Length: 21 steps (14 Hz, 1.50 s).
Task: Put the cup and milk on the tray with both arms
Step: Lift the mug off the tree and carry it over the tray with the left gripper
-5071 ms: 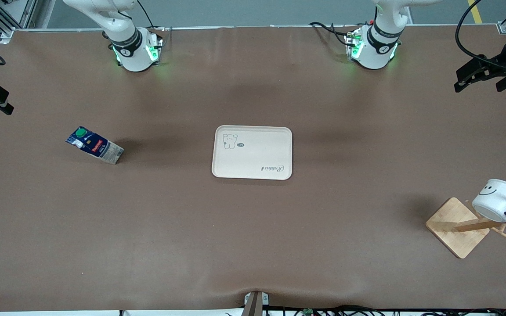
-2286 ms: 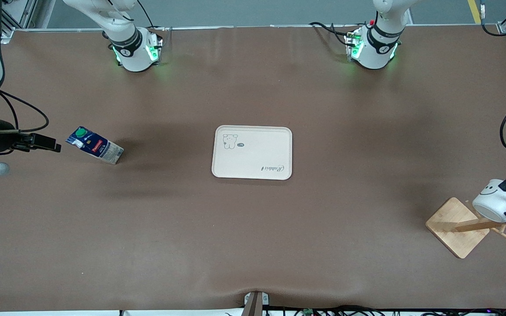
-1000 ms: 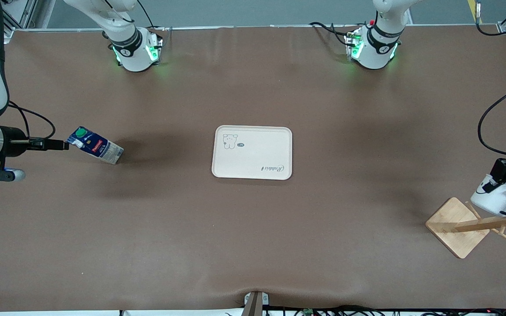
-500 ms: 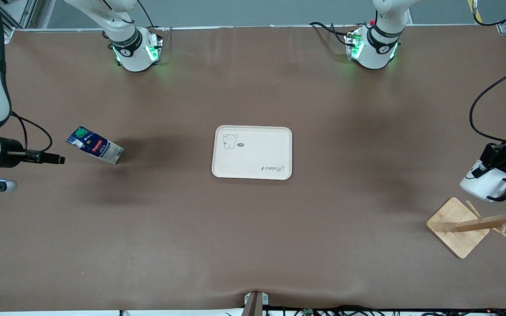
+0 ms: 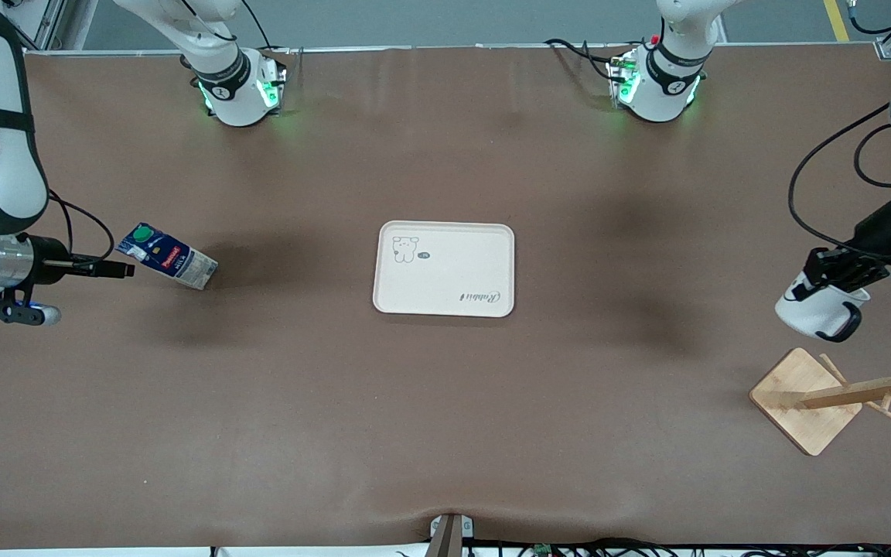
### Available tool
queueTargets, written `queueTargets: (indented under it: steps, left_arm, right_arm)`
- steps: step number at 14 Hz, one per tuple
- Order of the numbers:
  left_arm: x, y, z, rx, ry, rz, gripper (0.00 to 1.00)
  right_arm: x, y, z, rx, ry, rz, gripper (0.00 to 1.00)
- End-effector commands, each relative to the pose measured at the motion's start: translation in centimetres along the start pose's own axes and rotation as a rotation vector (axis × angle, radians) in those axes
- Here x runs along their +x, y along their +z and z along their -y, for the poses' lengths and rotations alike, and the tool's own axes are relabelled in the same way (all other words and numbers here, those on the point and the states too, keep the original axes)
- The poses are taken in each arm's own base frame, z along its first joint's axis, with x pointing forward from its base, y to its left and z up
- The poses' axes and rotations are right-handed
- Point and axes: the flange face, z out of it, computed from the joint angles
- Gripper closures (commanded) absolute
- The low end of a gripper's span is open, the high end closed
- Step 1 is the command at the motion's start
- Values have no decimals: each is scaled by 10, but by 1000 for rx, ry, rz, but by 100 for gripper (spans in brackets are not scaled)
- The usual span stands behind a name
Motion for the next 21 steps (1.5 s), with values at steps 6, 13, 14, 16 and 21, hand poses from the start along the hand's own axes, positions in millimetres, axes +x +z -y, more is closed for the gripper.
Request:
queueTargets:
  steps: [6,13,14,16,21]
  left_arm:
    - [-1,60,-141,97,-21,107,100]
    - [-59,162,-284,133,-56,258,100]
    - [-66,175,-300,141,-42,289,100]
    - [-73,196,-326,141,-52,343,100]
    - [-108,246,-397,174,-130,402,100]
  right_arm:
    - [-41,24,0,8,109,-4,0]
    - [-58,64,-7,6,123,-85,0]
    - [-59,65,-7,6,123,-79,11]
    - [-65,79,-7,5,124,-51,14]
    - [-64,79,-7,5,119,-49,68]
